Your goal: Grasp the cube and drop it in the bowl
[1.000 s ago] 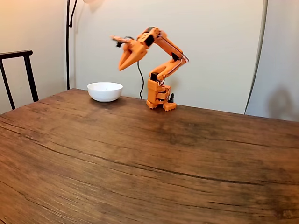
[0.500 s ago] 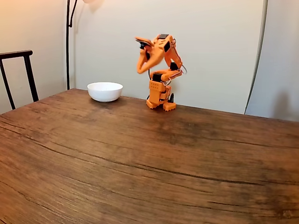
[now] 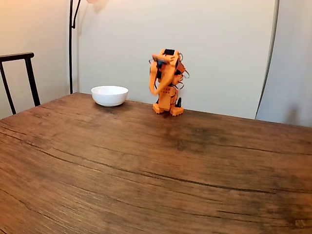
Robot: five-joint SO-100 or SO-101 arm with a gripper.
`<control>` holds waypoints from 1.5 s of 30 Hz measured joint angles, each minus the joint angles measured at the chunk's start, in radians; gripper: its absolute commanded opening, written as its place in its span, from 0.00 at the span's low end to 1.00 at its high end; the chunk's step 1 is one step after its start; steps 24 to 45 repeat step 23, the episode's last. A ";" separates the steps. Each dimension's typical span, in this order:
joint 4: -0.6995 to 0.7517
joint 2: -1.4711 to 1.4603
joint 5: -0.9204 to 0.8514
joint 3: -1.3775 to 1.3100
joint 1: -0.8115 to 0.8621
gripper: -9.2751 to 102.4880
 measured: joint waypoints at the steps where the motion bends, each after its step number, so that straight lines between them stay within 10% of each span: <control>1: -0.014 0.003 -0.003 0.025 -0.002 0.08; 45: -0.048 0.124 -0.080 0.296 -0.057 0.08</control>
